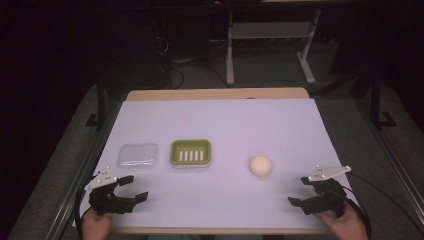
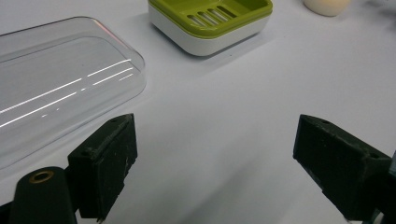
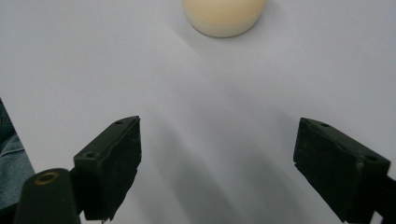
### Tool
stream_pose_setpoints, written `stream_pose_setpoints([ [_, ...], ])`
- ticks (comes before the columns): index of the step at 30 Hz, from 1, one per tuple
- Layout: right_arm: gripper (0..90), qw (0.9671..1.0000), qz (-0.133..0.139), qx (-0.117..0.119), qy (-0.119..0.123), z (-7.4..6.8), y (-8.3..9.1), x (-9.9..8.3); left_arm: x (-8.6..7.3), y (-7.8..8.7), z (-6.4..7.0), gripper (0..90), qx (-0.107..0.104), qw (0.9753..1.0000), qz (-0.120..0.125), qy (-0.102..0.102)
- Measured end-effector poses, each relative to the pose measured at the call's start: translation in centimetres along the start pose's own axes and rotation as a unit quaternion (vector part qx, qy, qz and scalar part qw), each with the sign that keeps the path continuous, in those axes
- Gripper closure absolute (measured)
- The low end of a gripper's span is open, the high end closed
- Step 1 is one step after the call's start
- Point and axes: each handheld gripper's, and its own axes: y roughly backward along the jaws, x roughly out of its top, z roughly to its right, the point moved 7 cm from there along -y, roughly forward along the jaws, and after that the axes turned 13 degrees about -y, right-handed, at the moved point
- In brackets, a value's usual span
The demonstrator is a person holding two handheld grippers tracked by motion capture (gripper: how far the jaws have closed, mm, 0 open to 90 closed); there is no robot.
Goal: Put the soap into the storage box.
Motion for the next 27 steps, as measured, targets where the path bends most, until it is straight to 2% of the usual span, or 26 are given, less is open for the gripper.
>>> stream_pose_setpoints([
  [5,14.7,0.9999,-0.014,-0.006,0.002,0.0,-0.4,1.5,-0.1,0.0,0.1,12.9,0.003,1.0,-0.002,-0.003],
  [7,14.7,0.9996,-0.025,-0.011,0.012,0.0,-0.6,2.2,-0.1,0.0,0.1,12.9,0.003,1.0,-0.003,-0.005],
  [8,14.7,0.9991,-0.032,-0.017,0.022,-0.1,-0.8,3.2,-0.1,0.1,0.1,12.9,0.004,1.0,-0.004,-0.005],
  [9,14.7,0.9991,-0.032,-0.017,0.022,-0.1,-0.8,3.2,-0.1,0.1,0.1,12.9,0.004,1.0,-0.004,-0.005],
  [10,14.7,0.9986,-0.039,-0.016,0.032,-0.4,-1.0,4.1,-0.1,0.1,0.1,12.9,0.006,1.0,-0.003,-0.005],
  [11,14.7,0.9986,-0.039,-0.016,0.032,-0.4,-1.0,4.1,-0.1,0.1,0.1,12.9,0.006,1.0,-0.003,-0.005],
  [12,14.7,0.9981,-0.044,-0.015,0.041,-0.6,-1.2,5.1,-0.1,0.2,0.1,12.9,0.006,1.0,-0.001,-0.005],
  [13,14.7,0.9981,-0.044,-0.015,0.041,-0.6,-1.2,5.1,-0.1,0.2,0.1,12.9,0.006,1.0,-0.001,-0.005],
  [16,14.7,0.9965,-0.06,-0.014,0.057,-0.9,-1.9,6.6,-0.1,0.3,0.2,12.9,0.006,1.0,-0.002,-0.005],
  [19,14.7,0.9959,-0.067,-0.018,0.058,-0.9,-2.3,7.3,0.0,0.4,0.3,12.9,0.005,1.0,0.005,-0.001],
  [20,14.7,0.9953,-0.077,-0.016,0.057,-0.9,-2.7,7.9,0.1,0.4,0.3,12.9,0.006,1.0,0.006,-0.001],
  [23,14.7,0.9947,-0.084,-0.017,0.057,-0.9,-3.1,8.5,0.1,0.4,0.3,12.9,0.007,0.9999,0.001,-0.013],
  [27,14.7,0.993,-0.101,-0.019,0.057,-0.9,-3.9,9.4,0.1,0.3,0.5,12.9,0.005,1.0,0.005,-0.007],
])
